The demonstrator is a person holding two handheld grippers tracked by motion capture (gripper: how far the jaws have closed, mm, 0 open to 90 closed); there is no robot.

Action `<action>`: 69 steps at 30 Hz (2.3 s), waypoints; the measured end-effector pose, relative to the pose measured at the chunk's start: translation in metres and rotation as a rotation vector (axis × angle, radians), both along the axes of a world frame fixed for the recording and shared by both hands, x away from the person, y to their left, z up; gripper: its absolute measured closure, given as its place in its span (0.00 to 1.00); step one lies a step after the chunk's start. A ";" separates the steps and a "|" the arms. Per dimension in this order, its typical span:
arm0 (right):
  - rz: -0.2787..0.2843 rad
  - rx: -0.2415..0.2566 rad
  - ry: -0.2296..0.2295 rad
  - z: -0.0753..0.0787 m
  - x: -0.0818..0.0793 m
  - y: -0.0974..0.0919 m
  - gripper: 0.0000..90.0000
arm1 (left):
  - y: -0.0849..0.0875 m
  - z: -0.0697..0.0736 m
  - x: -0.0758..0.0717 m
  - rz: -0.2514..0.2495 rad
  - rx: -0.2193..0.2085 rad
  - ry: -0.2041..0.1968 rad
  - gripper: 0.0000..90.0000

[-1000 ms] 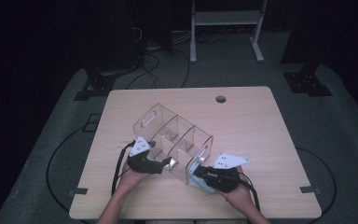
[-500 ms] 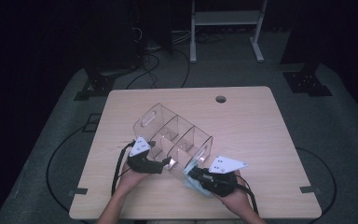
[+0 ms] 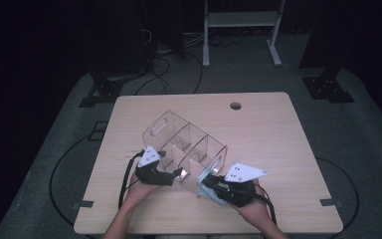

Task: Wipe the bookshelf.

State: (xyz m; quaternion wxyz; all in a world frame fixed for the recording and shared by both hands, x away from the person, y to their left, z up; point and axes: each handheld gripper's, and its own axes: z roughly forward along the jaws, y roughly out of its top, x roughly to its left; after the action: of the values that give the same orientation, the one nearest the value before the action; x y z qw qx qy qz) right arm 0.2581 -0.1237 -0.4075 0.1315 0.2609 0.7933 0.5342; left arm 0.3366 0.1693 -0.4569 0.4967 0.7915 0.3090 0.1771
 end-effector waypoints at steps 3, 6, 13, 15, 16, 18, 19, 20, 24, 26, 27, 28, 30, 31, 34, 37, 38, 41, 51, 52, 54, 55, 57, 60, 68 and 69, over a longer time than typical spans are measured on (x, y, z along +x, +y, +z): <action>-0.042 0.005 0.000 0.002 0.008 -0.010 0.90 | 0.000 0.000 0.000 -0.003 -0.005 0.000 0.07; -0.053 0.028 0.033 0.001 0.013 -0.013 0.90 | 0.000 0.000 0.000 -0.004 -0.007 0.003 0.07; -0.016 0.006 0.046 -0.002 0.012 -0.009 0.90 | 0.001 0.000 0.000 -0.010 -0.003 0.008 0.07; -0.043 0.019 0.049 -0.001 0.018 -0.016 0.90 | 0.000 0.000 0.000 -0.008 -0.001 0.004 0.07; -0.055 0.023 0.050 -0.001 0.021 -0.018 0.90 | 0.000 0.000 0.000 -0.006 -0.002 0.004 0.07; -0.063 0.025 0.047 -0.002 0.021 -0.018 0.90 | 0.000 0.000 0.000 -0.006 -0.005 0.006 0.07; -0.066 0.024 0.049 -0.002 0.019 -0.017 0.90 | 0.001 0.000 0.000 -0.009 -0.004 0.005 0.07; -0.056 0.022 0.054 -0.002 0.017 -0.014 0.90 | 0.001 0.000 0.000 -0.012 -0.004 0.009 0.07; -0.023 0.001 0.045 0.001 0.013 -0.012 0.90 | 0.002 0.000 -0.001 -0.023 -0.003 0.010 0.07; -0.050 0.015 0.046 0.002 0.019 -0.020 0.90 | 0.001 0.001 -0.001 -0.025 0.002 0.008 0.07; -0.064 0.020 0.047 0.003 0.021 -0.022 0.90 | 0.001 0.000 -0.001 -0.025 0.000 0.006 0.07; -0.079 0.024 0.053 0.003 0.024 -0.026 0.90 | 0.000 0.000 0.000 -0.024 -0.002 0.006 0.07; -0.083 0.025 0.060 0.003 0.025 -0.026 0.90 | 0.000 0.000 0.000 -0.023 -0.001 0.008 0.07; -0.078 0.020 0.057 0.003 0.023 -0.024 0.90 | 0.001 0.000 0.000 -0.024 -0.003 0.011 0.07; -0.018 0.018 0.066 0.004 0.016 -0.015 0.90 | 0.002 0.000 0.000 -0.028 -0.008 0.017 0.06; -0.019 0.008 0.060 0.004 0.020 -0.019 0.90 | 0.001 0.000 0.000 -0.031 -0.002 0.016 0.07; -0.039 0.011 0.059 0.003 0.023 -0.024 0.90 | 0.000 0.000 0.000 -0.031 0.000 0.016 0.07; -0.088 0.016 0.061 0.002 0.032 -0.034 0.90 | -0.001 0.000 0.000 -0.030 -0.002 0.014 0.07; -0.075 0.010 0.055 0.001 0.030 -0.034 0.90 | 0.000 0.002 -0.001 -0.041 0.008 0.015 0.07; -0.091 0.012 0.058 0.001 0.033 -0.037 0.90 | 0.000 0.001 -0.001 -0.042 0.008 0.015 0.07; -0.139 0.016 0.060 -0.001 0.041 -0.045 0.90 | 0.000 0.001 -0.001 -0.042 0.006 0.015 0.07; -0.155 0.009 0.059 -0.002 0.044 -0.048 0.90 | 0.000 0.001 -0.001 -0.041 0.005 0.015 0.07; -0.155 0.019 0.076 -0.003 0.044 -0.048 0.90 | -0.001 0.001 -0.001 -0.039 0.004 0.014 0.07; -0.095 0.013 0.076 -0.002 0.034 -0.036 0.90 | 0.001 0.000 -0.001 -0.041 0.002 0.016 0.06; -0.197 0.014 0.074 -0.003 0.055 -0.058 0.90 | -0.002 0.001 -0.002 -0.046 0.004 0.012 0.07; -0.202 0.017 0.081 -0.004 0.056 -0.059 0.90 | -0.002 0.001 -0.002 -0.045 0.003 0.012 0.06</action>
State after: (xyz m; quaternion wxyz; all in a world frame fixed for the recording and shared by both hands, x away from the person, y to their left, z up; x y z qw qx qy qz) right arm 0.3141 -0.1827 -0.4112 0.1501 0.3620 0.7630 0.5141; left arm 0.3349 0.1673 -0.4561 0.4974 0.8002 0.2936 0.1615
